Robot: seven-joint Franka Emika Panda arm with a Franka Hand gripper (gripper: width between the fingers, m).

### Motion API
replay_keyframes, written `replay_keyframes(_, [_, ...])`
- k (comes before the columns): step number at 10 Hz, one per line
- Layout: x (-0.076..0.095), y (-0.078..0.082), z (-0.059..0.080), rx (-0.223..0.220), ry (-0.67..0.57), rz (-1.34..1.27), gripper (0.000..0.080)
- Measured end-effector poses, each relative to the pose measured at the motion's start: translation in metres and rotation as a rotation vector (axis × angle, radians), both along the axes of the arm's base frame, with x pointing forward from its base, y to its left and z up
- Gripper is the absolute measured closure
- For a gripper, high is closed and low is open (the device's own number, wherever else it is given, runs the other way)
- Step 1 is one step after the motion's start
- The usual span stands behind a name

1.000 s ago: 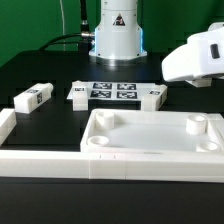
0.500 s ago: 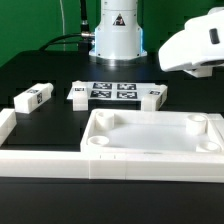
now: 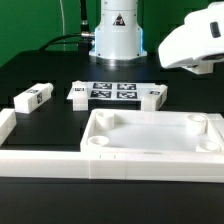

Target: Assemble desk

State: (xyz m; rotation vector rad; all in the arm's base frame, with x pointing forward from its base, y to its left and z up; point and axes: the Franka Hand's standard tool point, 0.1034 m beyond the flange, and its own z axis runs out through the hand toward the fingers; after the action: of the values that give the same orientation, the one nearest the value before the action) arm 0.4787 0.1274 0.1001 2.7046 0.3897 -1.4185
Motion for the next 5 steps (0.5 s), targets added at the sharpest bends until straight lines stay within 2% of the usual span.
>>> replay_keyframes(1, [0.005,0.001,0.001,0.007,-0.028,-0.002,0.0509])
replay_keyframes(2, [0.008,-0.002,0.009,0.007,-0.010,-0.002,0.0509])
replay_keyframes(3, [0.020,-0.005,0.016,0.010,-0.035,-0.011,0.0509])
replay_keyframes(4, [0.036,-0.007,0.024,0.024,-0.115,-0.022,0.0509])
replay_keyframes(5, [0.044,-0.005,0.024,0.042,-0.205,-0.026,0.0509])
